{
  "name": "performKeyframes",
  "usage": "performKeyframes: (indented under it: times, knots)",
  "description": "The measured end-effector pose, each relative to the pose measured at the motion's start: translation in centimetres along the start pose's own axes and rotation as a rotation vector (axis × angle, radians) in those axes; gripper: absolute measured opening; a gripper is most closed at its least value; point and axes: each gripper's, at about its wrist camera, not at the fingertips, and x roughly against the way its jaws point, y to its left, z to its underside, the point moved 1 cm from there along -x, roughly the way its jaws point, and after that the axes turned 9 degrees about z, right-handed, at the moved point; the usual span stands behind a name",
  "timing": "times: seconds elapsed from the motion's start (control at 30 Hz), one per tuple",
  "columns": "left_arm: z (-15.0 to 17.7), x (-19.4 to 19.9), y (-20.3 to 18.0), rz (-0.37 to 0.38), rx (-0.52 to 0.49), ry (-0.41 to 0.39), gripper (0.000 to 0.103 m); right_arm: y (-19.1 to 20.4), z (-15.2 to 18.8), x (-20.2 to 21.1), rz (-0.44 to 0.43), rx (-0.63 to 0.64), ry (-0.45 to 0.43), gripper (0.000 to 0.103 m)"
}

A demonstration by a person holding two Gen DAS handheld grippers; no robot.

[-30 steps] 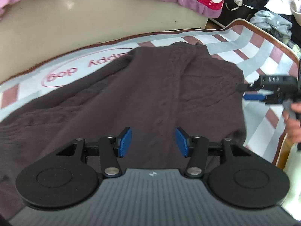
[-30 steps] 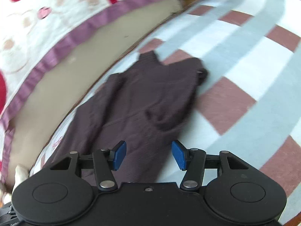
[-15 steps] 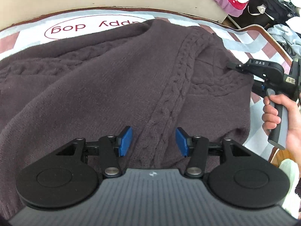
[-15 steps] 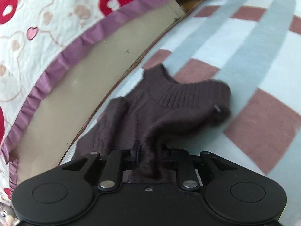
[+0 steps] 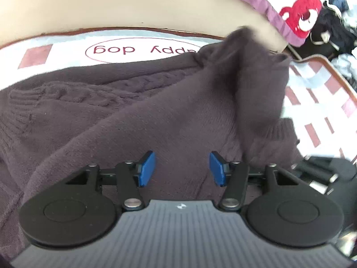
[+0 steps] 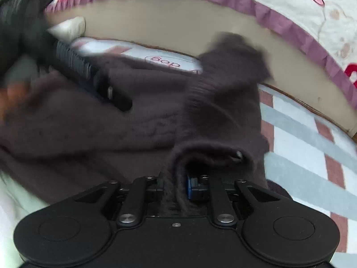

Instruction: Fold clothes

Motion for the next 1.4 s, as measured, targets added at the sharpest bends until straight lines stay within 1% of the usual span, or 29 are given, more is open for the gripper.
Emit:
performKeyframes:
  times: [0.03,0.1,0.13,0.17,0.23,0.3,0.33,0.43,0.5,0.57,0.6,0.67,0.7,0.73,0.8,0.87,0.9,0.93,1.0,1.03,1.1,1.17,1.2,1.27,1.3,1.33,1.37,1.4]
  knots:
    - [-0.1,0.2,0.1,0.001,0.007,-0.005,0.054,0.3,0.1,-0.4,0.010,0.007,0.014,0.024]
    - [-0.2,0.4,0.4,-0.008,0.024,-0.021,0.054,0.9,0.2,-1.0,0.028,0.022,0.041,0.028]
    - [-0.2,0.6,0.6,-0.025,0.035,-0.036,0.054,1.0,-0.2,-1.2,0.025,0.028,0.052,0.036]
    - [-0.2,0.7,0.7,-0.042,0.046,-0.051,0.054,1.1,-0.3,-1.3,0.014,0.028,0.067,0.039]
    - [-0.3,0.9,1.1,-0.030,0.063,-0.066,0.054,0.8,-0.4,-1.1,-0.006,-0.011,0.092,0.047]
    - [-0.4,1.1,1.5,-0.004,0.079,-0.076,0.054,0.6,-0.6,-0.7,-0.026,-0.047,0.100,0.051]
    - [-0.5,1.4,1.5,0.005,0.084,-0.090,0.054,0.5,-0.6,-0.4,-0.034,-0.064,0.102,0.052]
    - [-1.2,2.4,1.3,0.027,0.093,-0.149,0.054,-0.6,-0.7,0.7,-0.089,-0.148,0.100,0.053]
    - [-1.7,3.0,1.2,0.042,0.099,-0.188,0.055,-1.9,-0.9,0.7,-0.080,-0.256,0.113,0.055]
    - [-2.1,3.6,1.2,0.042,0.114,-0.221,0.059,-3.3,-1.0,0.5,-0.080,-0.373,0.127,0.059]
    - [-2.1,3.6,1.4,0.037,0.128,-0.217,0.059,-4.6,-1.0,-0.1,-0.115,-0.471,0.136,0.060]
    - [-2.1,3.0,1.8,0.049,0.144,-0.187,0.059,-7.2,-1.0,-1.5,-0.186,-0.667,0.154,0.061]
    - [-2.0,2.6,2.0,0.064,0.141,-0.172,0.059,-8.4,-1.0,-2.2,-0.221,-0.764,0.163,0.066]
    - [-1.9,2.0,2.2,0.070,0.139,-0.157,0.059,-9.7,-1.0,-2.9,-0.257,-0.862,0.171,0.069]
    - [-1.9,1.1,2.6,0.079,0.150,-0.128,0.059,-11.3,-0.4,-4.5,-0.309,-1.035,0.204,0.069]
    - [-1.8,0.8,3.1,0.118,0.186,-0.123,0.059,-11.6,0.9,-5.0,-0.343,-1.187,0.173,0.067]
    - [-1.8,0.7,3.3,0.140,0.205,-0.123,0.059,-11.6,1.2,-5.1,-0.358,-1.236,0.156,0.057]
    - [-1.7,0.7,3.5,0.149,0.212,-0.122,0.059,-11.1,0.8,-5.0,-0.364,-1.198,0.136,0.037]
    - [-1.7,0.7,3.8,0.143,0.206,-0.119,0.059,-9.9,-0.2,-4.6,-0.372,-1.106,0.102,0.020]
    - [-1.7,0.9,4.2,0.144,0.225,-0.133,0.059,-8.9,-1.1,-4.3,-0.368,-1.005,0.108,0.018]
    - [-1.5,1.6,5.4,0.163,0.296,-0.180,0.060,-6.9,-3.1,-3.5,-0.360,-0.808,0.121,0.017]
    - [-1.7,2.0,6.7,0.192,0.365,-0.212,0.064,-4.2,-5.0,-2.7,-0.329,-0.569,0.136,0.018]
    - [-1.9,2.2,7.0,0.198,0.371,-0.220,0.065,-2.7,-5.7,-2.3,-0.304,-0.436,0.142,0.018]
    - [-2.2,2.3,7.4,0.185,0.355,-0.217,0.067,0.6,-5.7,-1.4,-0.217,-0.159,0.137,0.020]
    - [-2.2,2.3,7.4,0.174,0.348,-0.208,0.067,2.4,-5.6,-0.9,-0.170,-0.021,0.126,0.022]
    - [-2.2,2.2,7.5,0.171,0.350,-0.200,0.067,4.2,-5.0,-0.3,-0.110,0.115,0.080,0.024]
    - [-2.1,2.1,7.6,0.173,0.360,-0.191,0.067,5.8,-4.4,0.6,-0.038,0.238,0.012,0.024]
    - [-2.1,1.9,7.6,0.175,0.363,-0.181,0.067,6.9,-3.7,1.5,0.016,0.320,-0.053,0.030]
